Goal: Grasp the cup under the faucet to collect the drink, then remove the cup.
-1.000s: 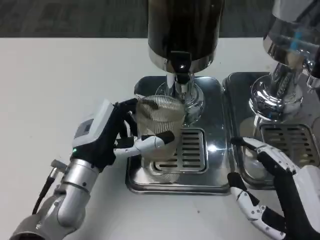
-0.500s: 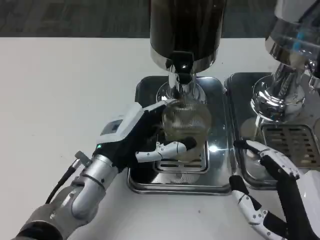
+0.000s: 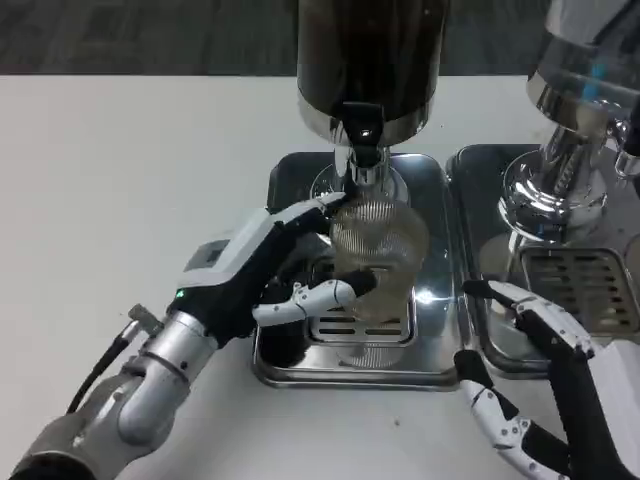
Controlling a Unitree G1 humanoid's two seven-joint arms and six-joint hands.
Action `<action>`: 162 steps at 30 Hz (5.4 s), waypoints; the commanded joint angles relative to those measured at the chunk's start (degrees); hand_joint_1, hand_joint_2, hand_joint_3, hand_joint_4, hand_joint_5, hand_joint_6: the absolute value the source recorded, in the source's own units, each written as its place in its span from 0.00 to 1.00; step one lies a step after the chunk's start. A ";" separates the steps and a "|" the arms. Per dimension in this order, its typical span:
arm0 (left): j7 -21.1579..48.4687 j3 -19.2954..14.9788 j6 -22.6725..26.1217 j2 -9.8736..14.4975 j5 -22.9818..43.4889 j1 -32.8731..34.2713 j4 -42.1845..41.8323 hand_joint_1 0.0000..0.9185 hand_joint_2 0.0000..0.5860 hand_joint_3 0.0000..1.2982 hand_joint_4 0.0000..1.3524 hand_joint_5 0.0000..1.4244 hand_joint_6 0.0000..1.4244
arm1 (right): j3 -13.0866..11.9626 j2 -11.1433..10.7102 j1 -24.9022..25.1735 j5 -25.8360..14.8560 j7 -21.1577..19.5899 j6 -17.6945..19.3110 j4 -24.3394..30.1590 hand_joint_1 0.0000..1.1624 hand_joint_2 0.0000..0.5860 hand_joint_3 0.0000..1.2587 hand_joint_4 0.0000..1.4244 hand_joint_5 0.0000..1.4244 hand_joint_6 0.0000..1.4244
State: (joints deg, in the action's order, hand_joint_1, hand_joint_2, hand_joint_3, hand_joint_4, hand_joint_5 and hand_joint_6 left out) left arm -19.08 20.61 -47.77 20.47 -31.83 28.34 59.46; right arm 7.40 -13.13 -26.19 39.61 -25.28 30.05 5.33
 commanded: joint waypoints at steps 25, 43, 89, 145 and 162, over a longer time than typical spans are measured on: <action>61.84 -19.36 20.94 10.49 61.99 2.86 -35.91 0.00 0.28 0.30 0.29 0.28 0.21 | 2.05 0.35 6.54 -1.47 -0.58 0.56 -6.42 0.33 0.69 0.25 0.19 0.18 0.24; 73.42 -23.83 35.34 -0.87 59.33 11.03 -28.88 0.00 0.31 0.23 0.22 0.21 0.13 | 2.58 1.60 5.83 -0.74 -3.78 0.48 -7.86 0.33 0.69 0.25 0.19 0.18 0.23; 77.85 -18.11 16.29 -0.15 41.50 9.64 -14.16 0.00 0.30 0.16 0.08 0.05 0.04 | 2.91 1.33 5.59 -2.26 -3.60 0.37 -8.12 0.33 0.70 0.26 0.19 0.18 0.21; 69.32 -12.98 -2.30 2.00 35.72 7.15 -12.08 0.00 0.31 0.16 0.07 0.03 0.04 | 1.06 1.96 12.25 -25.50 20.47 -3.02 -11.70 0.47 0.39 0.00 0.00 0.00 0.00; 68.88 -13.15 -1.85 2.73 35.97 6.43 -13.47 0.00 0.33 0.17 0.08 0.04 0.04 | 0.65 4.23 17.27 -19.81 18.16 -9.75 -12.83 0.56 0.37 0.00 0.00 0.00 0.02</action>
State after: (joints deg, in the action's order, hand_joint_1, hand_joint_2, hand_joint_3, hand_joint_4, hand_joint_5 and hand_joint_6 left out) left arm 48.69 6.20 -50.70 22.36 6.14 36.56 45.79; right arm 8.49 -9.41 -9.66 19.75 -6.39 21.39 -6.63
